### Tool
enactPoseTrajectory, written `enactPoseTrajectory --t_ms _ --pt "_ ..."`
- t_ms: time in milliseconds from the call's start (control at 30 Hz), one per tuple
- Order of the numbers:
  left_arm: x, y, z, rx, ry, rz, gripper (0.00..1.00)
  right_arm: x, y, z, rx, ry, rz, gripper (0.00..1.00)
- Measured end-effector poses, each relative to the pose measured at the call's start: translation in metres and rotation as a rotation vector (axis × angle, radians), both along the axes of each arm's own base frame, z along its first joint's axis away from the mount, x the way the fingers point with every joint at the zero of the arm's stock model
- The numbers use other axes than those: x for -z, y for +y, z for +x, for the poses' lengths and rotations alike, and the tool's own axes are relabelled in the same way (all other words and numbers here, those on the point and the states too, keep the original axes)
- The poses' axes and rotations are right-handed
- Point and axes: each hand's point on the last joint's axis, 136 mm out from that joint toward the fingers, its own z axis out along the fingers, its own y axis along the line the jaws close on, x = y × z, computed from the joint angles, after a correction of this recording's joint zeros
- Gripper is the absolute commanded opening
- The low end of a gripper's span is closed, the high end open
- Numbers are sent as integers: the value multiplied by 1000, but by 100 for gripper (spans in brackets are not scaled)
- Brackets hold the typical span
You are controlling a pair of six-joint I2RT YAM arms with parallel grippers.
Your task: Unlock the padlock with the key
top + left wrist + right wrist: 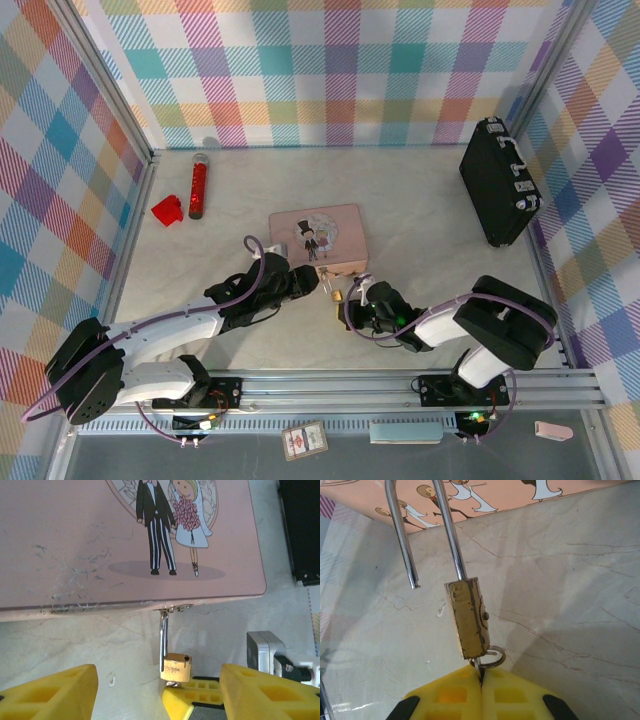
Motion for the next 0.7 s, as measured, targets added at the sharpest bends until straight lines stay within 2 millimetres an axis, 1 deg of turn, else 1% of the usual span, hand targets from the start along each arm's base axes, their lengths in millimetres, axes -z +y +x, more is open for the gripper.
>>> enactPoseTrajectory --t_ms 133,267,333,433,567,633,700 --pt "2 0 -2 17 0 17 66 -4 3 1 1 1 21 20" --pt "6 6 -4 27 0 58 68 -8 3 2 5 -9 29 28" --pt "4 10 -5 28 -12 78 70 -11 0 6 22 -23 25 32" --pt "-6 19 -5 22 -45 103 73 -19 -4 11 42 -46 26 34" --pt "-21 37 -2 -1 -102 147 80 -40 -10 14 59 -97 30 38" --pt "-28 51 0 -19 -127 175 85 -51 -14 14 65 -122 31 42" --pt "-36 68 3 -50 -147 200 89 -61 -18 14 76 -138 30 44"
